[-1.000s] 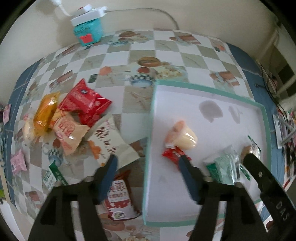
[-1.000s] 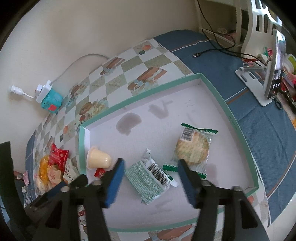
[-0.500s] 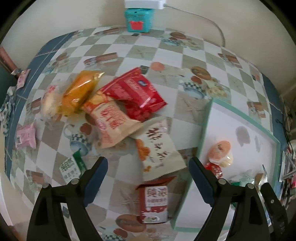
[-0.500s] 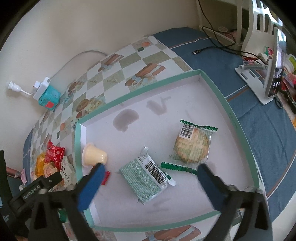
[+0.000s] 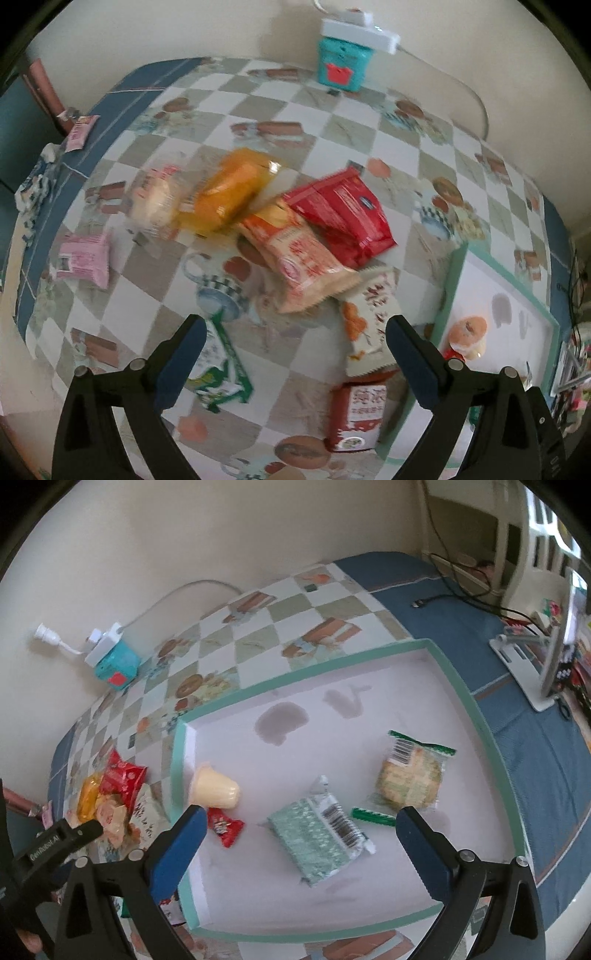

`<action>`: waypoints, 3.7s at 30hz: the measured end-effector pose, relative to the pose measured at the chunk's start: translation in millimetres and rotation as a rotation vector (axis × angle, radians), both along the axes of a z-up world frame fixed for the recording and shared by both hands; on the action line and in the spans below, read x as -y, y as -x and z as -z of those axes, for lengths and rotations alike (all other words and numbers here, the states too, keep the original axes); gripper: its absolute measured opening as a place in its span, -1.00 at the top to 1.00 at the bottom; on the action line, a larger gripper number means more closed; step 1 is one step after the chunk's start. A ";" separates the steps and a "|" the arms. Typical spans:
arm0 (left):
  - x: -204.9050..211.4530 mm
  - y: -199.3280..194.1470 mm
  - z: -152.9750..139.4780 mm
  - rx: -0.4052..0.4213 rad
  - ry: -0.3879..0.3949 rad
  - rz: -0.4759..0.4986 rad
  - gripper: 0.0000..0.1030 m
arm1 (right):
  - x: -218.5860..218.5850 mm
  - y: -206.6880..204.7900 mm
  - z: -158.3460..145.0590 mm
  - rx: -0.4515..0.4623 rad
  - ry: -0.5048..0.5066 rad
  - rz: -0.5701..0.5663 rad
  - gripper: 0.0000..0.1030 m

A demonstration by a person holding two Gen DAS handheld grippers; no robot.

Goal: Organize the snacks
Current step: 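Move both tools back over the snack pile, then grasp the green-white biscuit box with left tool while right tool grasps the red milk-biscuit pack, then carry both biscuit packs over the white tray and lower them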

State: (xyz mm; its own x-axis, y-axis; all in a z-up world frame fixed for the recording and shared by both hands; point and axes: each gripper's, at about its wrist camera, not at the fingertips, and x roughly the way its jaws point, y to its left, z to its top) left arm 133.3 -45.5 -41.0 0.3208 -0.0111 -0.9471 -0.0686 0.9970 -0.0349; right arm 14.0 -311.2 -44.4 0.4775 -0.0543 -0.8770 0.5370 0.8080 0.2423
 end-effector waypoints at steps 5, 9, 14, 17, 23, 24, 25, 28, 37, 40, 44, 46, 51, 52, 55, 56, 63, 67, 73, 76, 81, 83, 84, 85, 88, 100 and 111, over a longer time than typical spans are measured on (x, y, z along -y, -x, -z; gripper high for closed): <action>-22.0 -1.4 -9.6 0.033 -0.020 -0.028 -0.90 | -13.6 -5.0 -2.1 -0.016 0.031 -0.033 -1.00; -37.9 -3.1 -13.3 0.038 -0.027 -0.033 -0.90 | -18.7 -4.7 -5.4 -0.002 0.039 -0.011 -1.00; -58.7 -5.7 -20.1 0.053 -0.024 -0.048 -0.90 | -31.3 -9.2 -11.2 0.002 0.087 -0.025 -1.00; -70.5 -6.7 -24.5 0.064 -0.036 -0.039 -0.90 | -42.9 -13.8 -11.1 -0.006 0.106 -0.047 -1.00; -93.4 -7.6 -30.6 0.082 -0.057 -0.029 -0.90 | -74.5 -22.4 -17.0 0.003 0.145 -0.109 -1.00; -97.4 -7.2 -30.7 0.082 -0.053 -0.035 -0.90 | -81.5 -23.8 -17.6 0.004 0.147 -0.125 -1.00; -104.6 -7.3 -30.0 0.079 -0.039 -0.049 -0.90 | -87.8 -25.1 -17.7 0.004 0.146 -0.140 -1.00; -118.7 -6.4 -26.5 0.065 -0.016 -0.084 -0.90 | -107.7 -29.6 -16.6 -0.004 0.142 -0.188 -1.00; -142.8 3.8 -7.1 0.005 0.041 -0.166 -0.90 | -163.7 -36.7 -5.4 -0.022 0.124 -0.344 -0.99; -136.5 8.7 3.3 -0.029 0.079 -0.154 -0.90 | -174.3 -36.0 1.3 -0.039 0.108 -0.373 -0.95; -125.0 12.8 20.1 -0.087 0.142 -0.132 -0.90 | -183.4 -36.3 12.4 -0.060 0.066 -0.410 -0.77; -117.8 14.0 30.1 -0.129 0.182 -0.115 -0.90 | -186.8 -35.9 15.6 -0.066 0.063 -0.429 -0.59; -100.3 13.1 40.3 -0.163 0.176 -0.077 -0.90 | -189.1 -36.8 20.6 -0.070 0.031 -0.463 -0.32; -97.1 13.1 41.7 -0.166 0.167 -0.066 -0.90 | -189.3 -37.1 21.6 -0.071 0.024 -0.468 -0.26; -90.8 10.2 48.1 -0.191 0.136 -0.052 -0.90 | -191.0 -38.1 23.8 -0.078 0.015 -0.488 -0.13; -89.2 9.7 50.6 -0.198 0.132 -0.048 -0.90 | -191.7 -38.7 25.2 -0.085 0.015 -0.493 -0.13; -79.8 7.8 57.9 -0.219 0.102 -0.038 -0.86 | -189.8 -42.4 38.8 -0.137 0.022 -0.498 -0.07; -72.7 5.6 62.4 -0.230 0.088 -0.026 -0.47 | -191.3 -42.5 38.8 -0.138 0.022 -0.514 0.02; -63.2 6.8 67.9 -0.232 0.077 0.000 -0.08 | -199.6 -40.9 34.9 -0.117 -0.010 -0.563 0.06; -61.5 6.0 68.5 -0.227 0.063 -0.003 0.01 | -194.5 -40.7 30.9 -0.108 0.032 -0.534 0.06; -65.0 5.2 70.8 -0.228 0.050 0.006 0.16 | -183.9 -44.2 38.8 -0.129 0.041 -0.489 0.06; -67.3 5.8 70.7 -0.228 0.046 0.017 0.17 | -179.6 -44.8 40.0 -0.131 0.044 -0.479 0.06; -66.9 5.8 70.9 -0.228 0.045 0.020 0.17 | -178.0 -45.1 39.8 -0.130 0.046 -0.473 0.06; -66.2 5.7 71.2 -0.229 0.043 0.024 0.17 | -175.5 -44.8 39.3 -0.131 0.046 -0.469 0.06; -69.6 6.3 70.7 -0.230 0.045 0.029 0.17 | -173.5 -45.8 43.4 -0.141 0.025 -0.465 0.06; -62.1 4.6 68.8 -0.234 0.048 0.037 0.17 | -195.1 -45.4 52.7 -0.180 0.041 -0.551 0.03; -61.7 6.9 64.1 -0.222 0.063 0.046 0.19 | -211.7 -43.0 51.9 -0.188 0.089 -0.585 0.18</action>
